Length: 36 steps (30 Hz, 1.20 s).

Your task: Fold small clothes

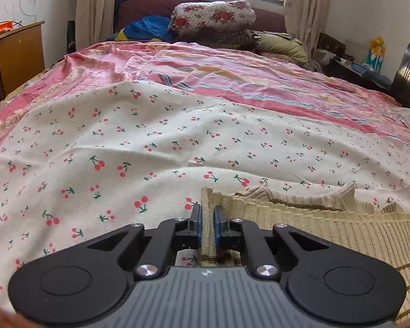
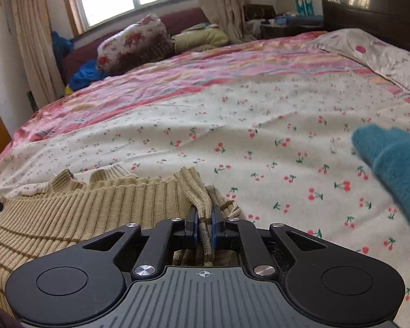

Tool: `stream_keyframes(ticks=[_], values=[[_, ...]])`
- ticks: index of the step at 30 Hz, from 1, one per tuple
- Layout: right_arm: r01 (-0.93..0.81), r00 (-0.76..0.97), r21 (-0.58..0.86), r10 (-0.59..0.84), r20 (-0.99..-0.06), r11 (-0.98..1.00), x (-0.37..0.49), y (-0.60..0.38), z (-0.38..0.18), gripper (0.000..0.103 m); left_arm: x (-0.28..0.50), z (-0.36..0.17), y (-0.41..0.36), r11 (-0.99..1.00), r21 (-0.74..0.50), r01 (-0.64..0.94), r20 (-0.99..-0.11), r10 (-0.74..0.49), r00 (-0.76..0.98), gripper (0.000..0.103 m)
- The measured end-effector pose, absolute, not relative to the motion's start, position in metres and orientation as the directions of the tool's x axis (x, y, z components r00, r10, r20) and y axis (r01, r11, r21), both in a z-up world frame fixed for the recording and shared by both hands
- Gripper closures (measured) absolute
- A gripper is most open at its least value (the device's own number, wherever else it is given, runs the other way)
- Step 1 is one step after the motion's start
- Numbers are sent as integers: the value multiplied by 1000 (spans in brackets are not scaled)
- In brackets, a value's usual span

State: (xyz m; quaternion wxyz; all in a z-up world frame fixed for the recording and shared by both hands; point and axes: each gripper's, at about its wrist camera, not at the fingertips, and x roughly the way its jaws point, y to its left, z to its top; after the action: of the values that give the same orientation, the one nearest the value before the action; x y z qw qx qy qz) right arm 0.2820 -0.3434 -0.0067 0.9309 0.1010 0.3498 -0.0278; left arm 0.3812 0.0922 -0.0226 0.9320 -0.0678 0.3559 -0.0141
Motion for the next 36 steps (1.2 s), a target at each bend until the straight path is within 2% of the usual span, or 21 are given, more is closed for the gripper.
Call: stream_keyframes(ticks=[2, 4, 5, 12, 19, 22, 24, 26, 28, 32, 36], values=[[118, 759, 184, 30, -650, 976, 280, -346, 2, 91, 379, -17, 95, 989, -146, -22, -660, -81, 747, 82], [115, 774, 200, 38, -632, 973, 274, -348, 12, 88, 377, -10, 99, 988, -155, -27, -658, -83, 748, 72], [114, 780, 205, 40, -624, 972, 269, -350, 18, 87, 375, -6, 102, 986, -164, -33, -655, -84, 751, 71], [43, 794, 233, 108, -598, 972, 201, -353, 48, 86, 334, 21, 123, 985, -169, -39, -607, -73, 792, 70], [-85, 748, 245, 224, -625, 966, 142, -324, 36, 86, 254, 27, 101, 973, -200, 116, -599, -215, 771, 70], [-61, 715, 215, 193, -672, 975, 142, -321, 18, 86, 243, 11, 90, 975, -174, 137, -639, -218, 737, 70], [-29, 696, 194, 159, -700, 981, 144, -325, 10, 88, 246, -4, 90, 983, -151, 102, -686, -178, 705, 70], [4, 693, 164, 115, -711, 986, 147, -332, 7, 93, 251, -19, 92, 992, -110, 67, -720, -126, 683, 62], [30, 684, 146, 86, -724, 989, 149, -337, 6, 90, 251, -24, 100, 988, -147, 53, -709, -143, 690, 60], [47, 673, 131, 66, -737, 990, 150, -338, 6, 90, 245, -17, 106, 984, -176, 15, -708, -137, 693, 60], [45, 696, 129, 61, -716, 991, 140, -328, 22, 89, 231, -14, 117, 979, -205, -12, -696, -137, 705, 60]])
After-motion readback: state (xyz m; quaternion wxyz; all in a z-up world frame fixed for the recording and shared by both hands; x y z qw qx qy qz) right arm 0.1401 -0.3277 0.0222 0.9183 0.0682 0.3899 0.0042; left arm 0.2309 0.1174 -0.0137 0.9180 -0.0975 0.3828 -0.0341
